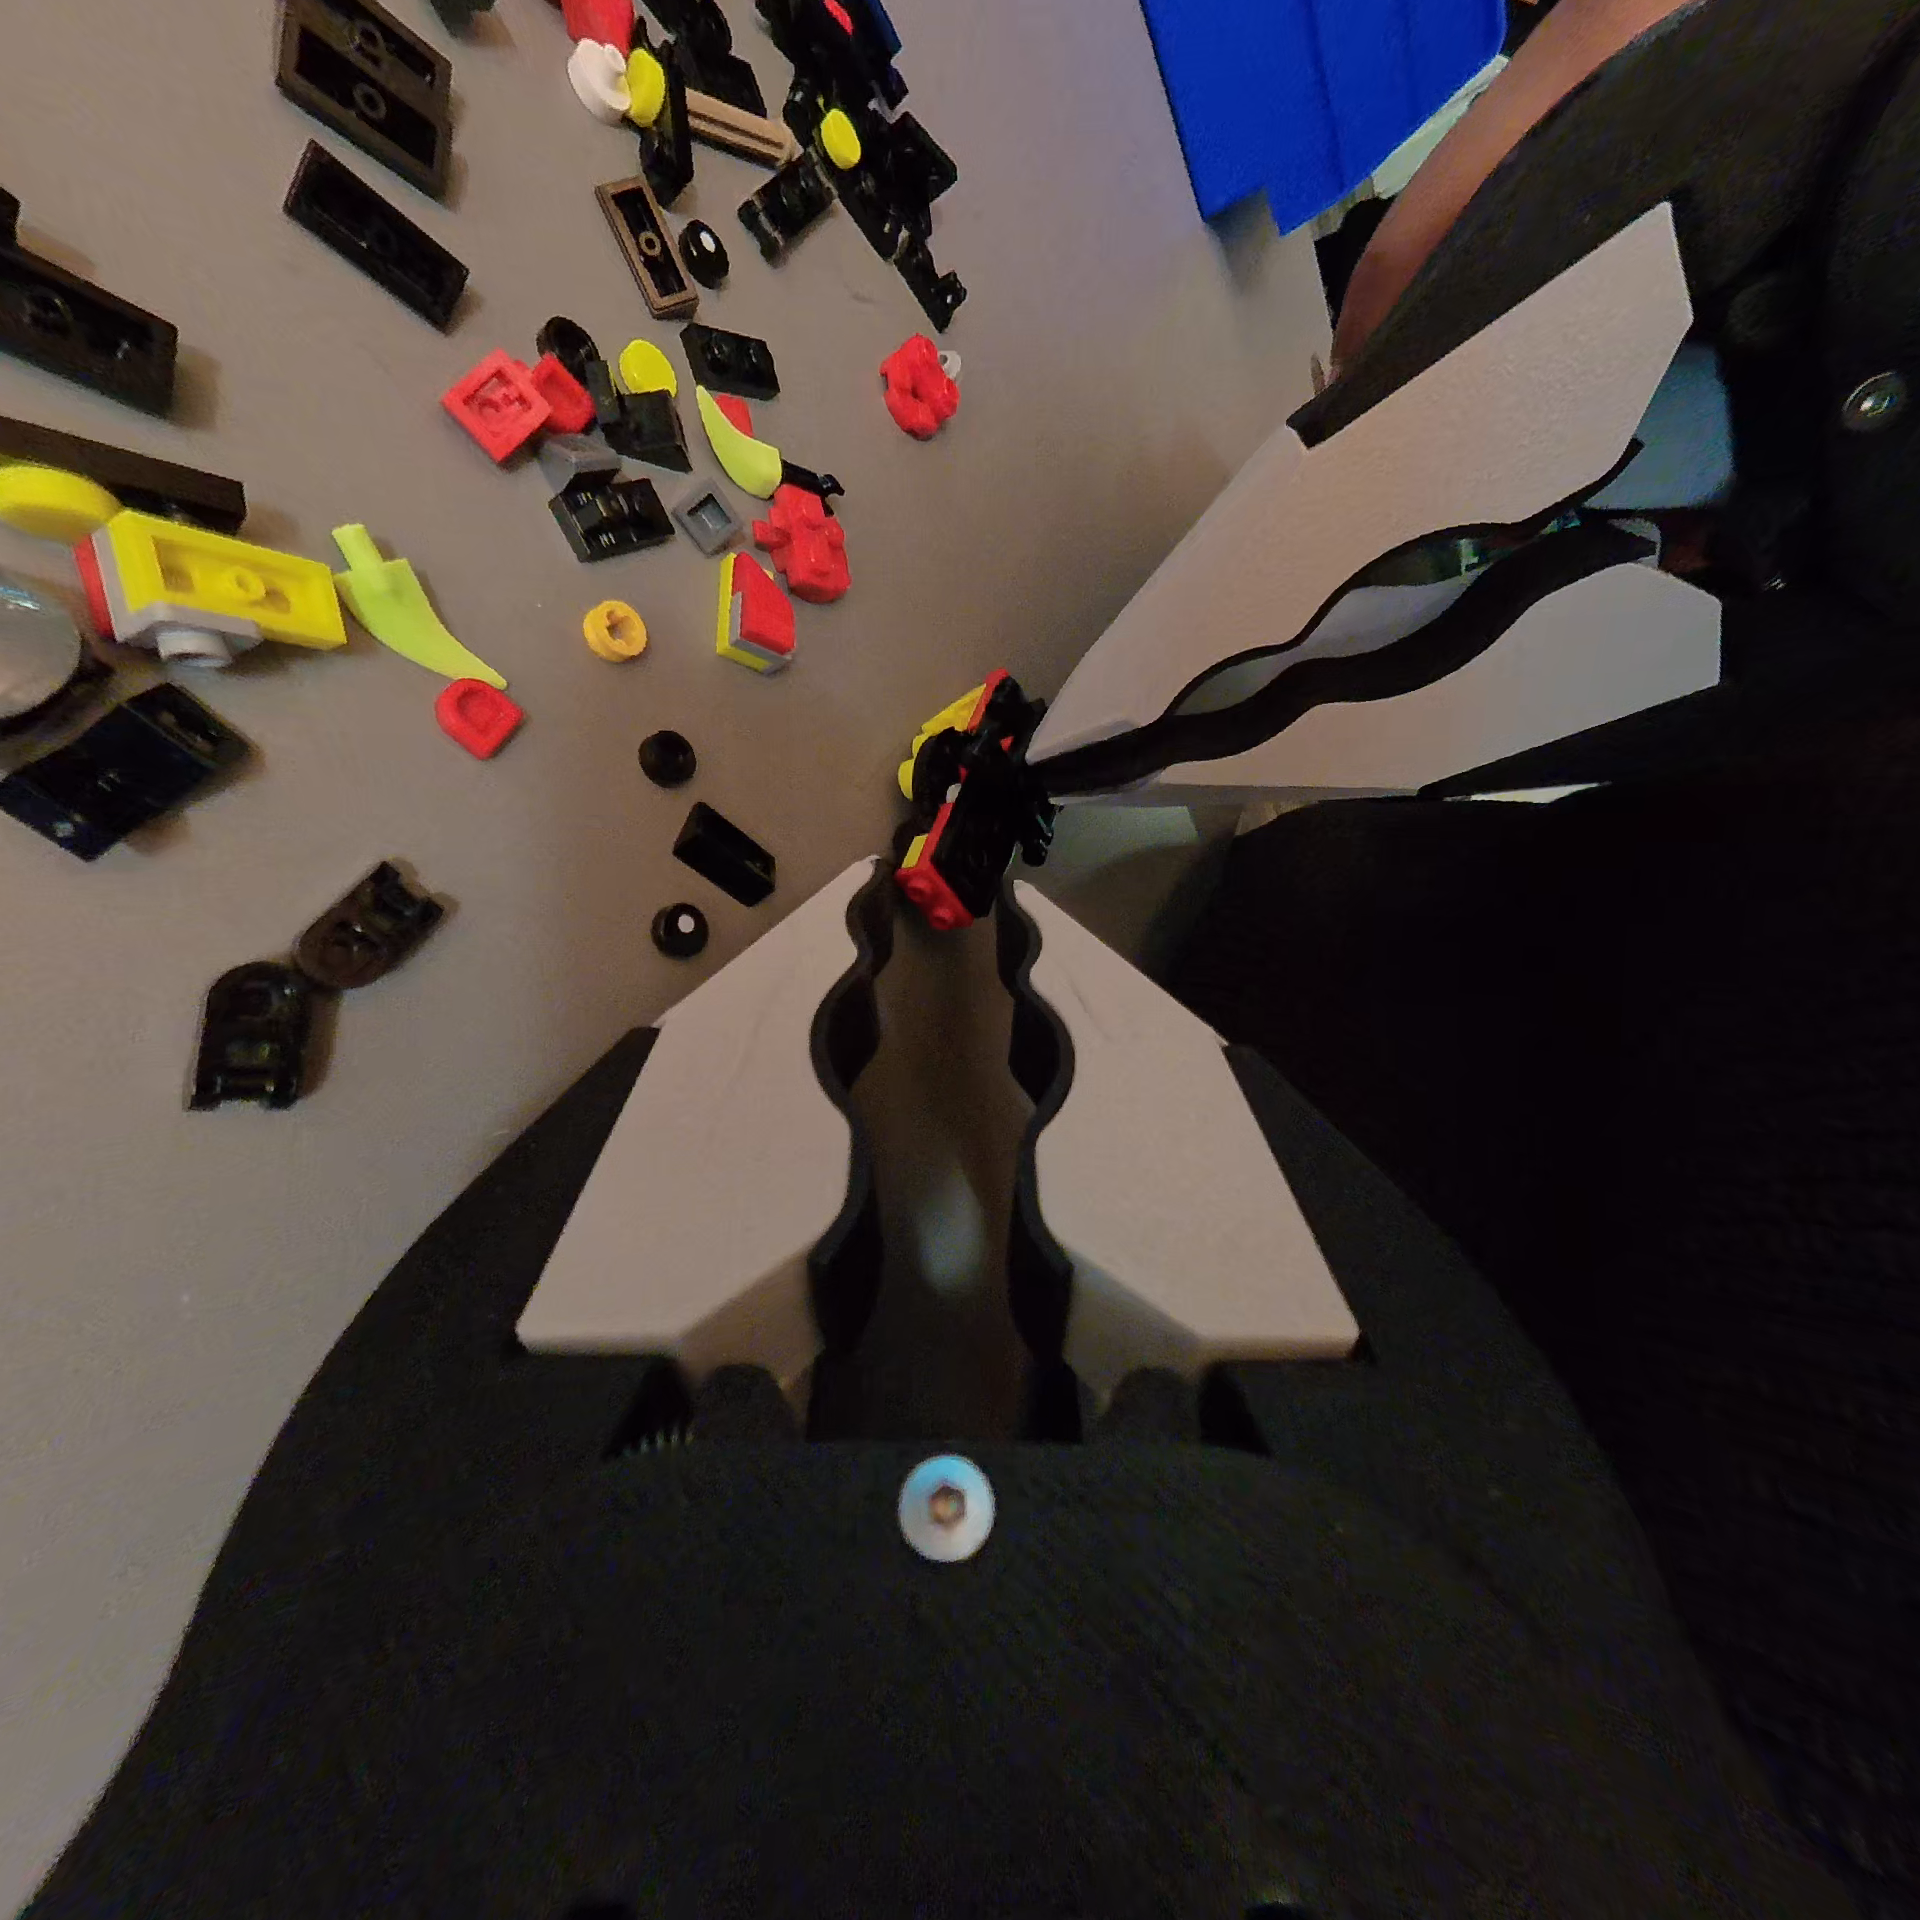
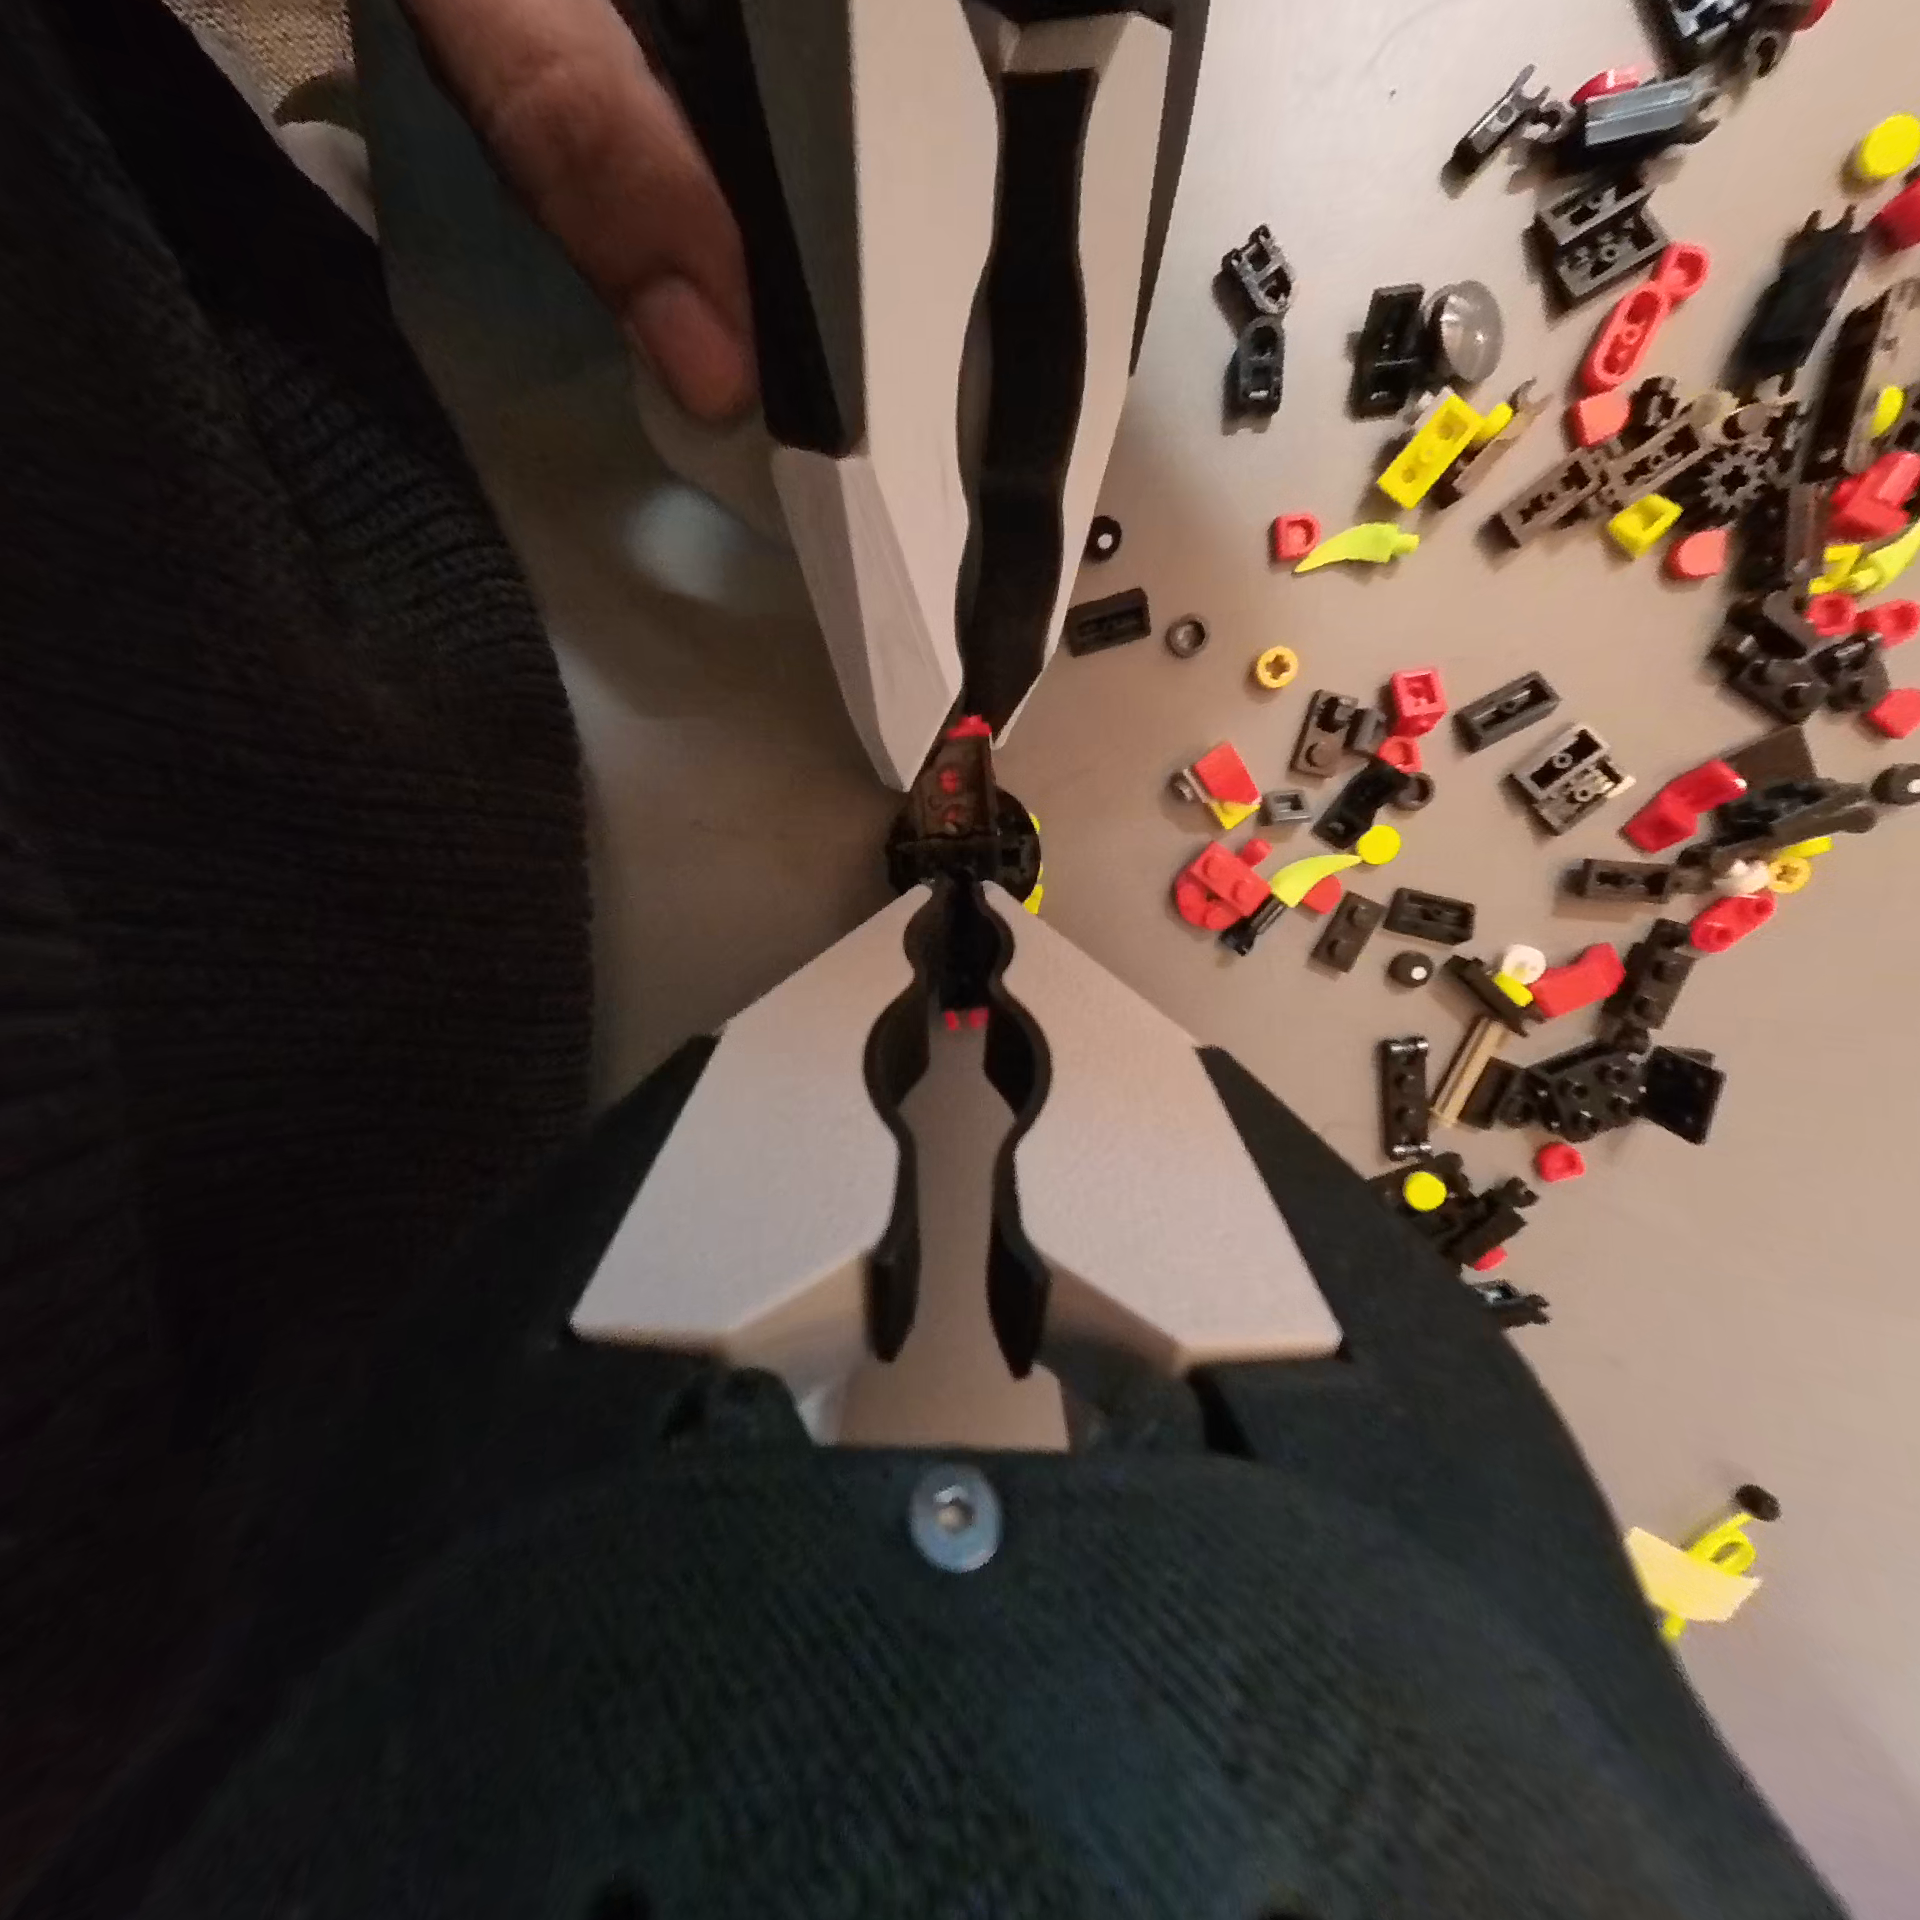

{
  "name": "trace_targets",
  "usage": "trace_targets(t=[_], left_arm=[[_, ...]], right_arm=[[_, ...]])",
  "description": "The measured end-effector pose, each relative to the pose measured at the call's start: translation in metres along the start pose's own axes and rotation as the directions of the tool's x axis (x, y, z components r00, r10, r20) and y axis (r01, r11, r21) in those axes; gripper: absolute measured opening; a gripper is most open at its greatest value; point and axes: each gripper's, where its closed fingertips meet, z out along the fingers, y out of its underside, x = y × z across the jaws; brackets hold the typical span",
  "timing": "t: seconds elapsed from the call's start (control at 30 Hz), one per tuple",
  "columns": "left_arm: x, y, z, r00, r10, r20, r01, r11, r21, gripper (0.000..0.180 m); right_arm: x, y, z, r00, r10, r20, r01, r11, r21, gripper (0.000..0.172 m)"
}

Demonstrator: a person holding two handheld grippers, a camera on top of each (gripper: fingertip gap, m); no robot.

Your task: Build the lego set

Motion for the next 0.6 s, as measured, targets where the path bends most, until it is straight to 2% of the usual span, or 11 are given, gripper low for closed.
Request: trace_targets(t=[0.6], left_arm=[[-0.0003,-0.0012,0.0002,1.000,0.007,0.014,-0.007,1.000,0.001,0.017]], right_arm=[[0.0006,0.0012,0.0010,0.995,-0.102,0.010,0.102,0.988,-0.112,0.002]])
